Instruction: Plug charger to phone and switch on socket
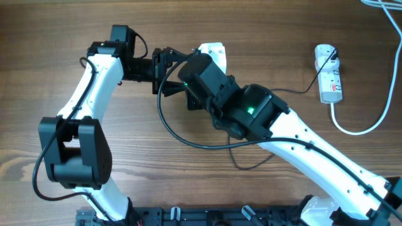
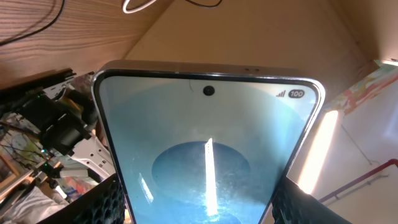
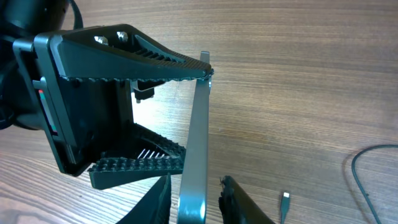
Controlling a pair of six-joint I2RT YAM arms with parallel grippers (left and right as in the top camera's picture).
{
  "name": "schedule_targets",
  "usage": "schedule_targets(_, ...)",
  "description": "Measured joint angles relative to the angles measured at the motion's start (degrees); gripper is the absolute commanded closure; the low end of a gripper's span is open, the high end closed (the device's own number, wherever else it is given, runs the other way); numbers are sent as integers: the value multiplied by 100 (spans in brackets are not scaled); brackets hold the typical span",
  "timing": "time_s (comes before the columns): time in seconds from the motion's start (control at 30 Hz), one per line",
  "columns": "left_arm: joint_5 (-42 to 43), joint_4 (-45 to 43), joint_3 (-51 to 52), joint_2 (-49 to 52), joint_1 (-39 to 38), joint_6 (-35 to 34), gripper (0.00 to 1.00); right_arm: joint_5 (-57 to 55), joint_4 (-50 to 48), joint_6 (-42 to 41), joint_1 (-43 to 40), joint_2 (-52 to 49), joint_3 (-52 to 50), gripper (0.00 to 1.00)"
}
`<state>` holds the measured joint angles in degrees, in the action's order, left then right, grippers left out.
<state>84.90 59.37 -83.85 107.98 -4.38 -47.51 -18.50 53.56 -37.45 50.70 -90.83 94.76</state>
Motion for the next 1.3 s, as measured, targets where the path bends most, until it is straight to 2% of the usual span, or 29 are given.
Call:
schedule_targets(0.4, 0, 0, 0, 0, 0, -24, 33, 0, -157, -4, 0, -111, 0, 78)
schedule_targets(0.77, 2, 0, 0, 0, 2, -44, 31, -59, -179, -4, 0, -111, 0, 90)
schedule_targets(0.8, 4, 0, 0, 0, 2, -44, 29, -68, -179, -11, 0, -111, 0, 92)
schedule_targets(0.87, 7, 0, 0, 0, 4, -44, 13, -92, -175, -44, 0, -111, 0, 94)
schedule_targets(0.9, 13, -4, 0, 0, 7, -72, 0, -94, -170, -61, 0, -111, 0, 95)
schedule_targets(1.3, 48, -435, -28, -2, 0, -127, 0, -411, -136, -468, 0, -118, 0, 96)
